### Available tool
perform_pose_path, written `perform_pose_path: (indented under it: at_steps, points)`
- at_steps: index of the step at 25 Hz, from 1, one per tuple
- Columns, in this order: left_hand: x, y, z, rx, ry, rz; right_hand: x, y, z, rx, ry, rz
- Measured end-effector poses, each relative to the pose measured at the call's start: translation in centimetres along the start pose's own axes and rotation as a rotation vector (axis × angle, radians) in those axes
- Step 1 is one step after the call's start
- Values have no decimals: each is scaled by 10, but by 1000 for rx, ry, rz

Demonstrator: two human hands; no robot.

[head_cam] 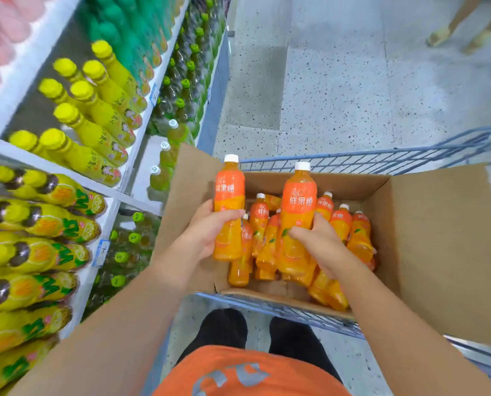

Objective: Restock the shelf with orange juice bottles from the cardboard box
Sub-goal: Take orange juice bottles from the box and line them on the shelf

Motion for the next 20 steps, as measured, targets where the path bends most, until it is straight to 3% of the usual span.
perform_pose_path:
  at_steps: [11,20]
  points:
    - [-64,154,-163,507,140,-140,36,50,215,-403,-73,14]
    - [-105,304,-203,779,303,-339,77,109,349,-720,-30,313]
Point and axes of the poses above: each hand's wrist, its own y-axis away from the middle knuckle, its own x-axis out of the palm, z = x × y, the point moved 7 cm from there along -y, towards the middle knuckle, and after that the axes turned 7 degrees about -x, right-handed, at the moved point
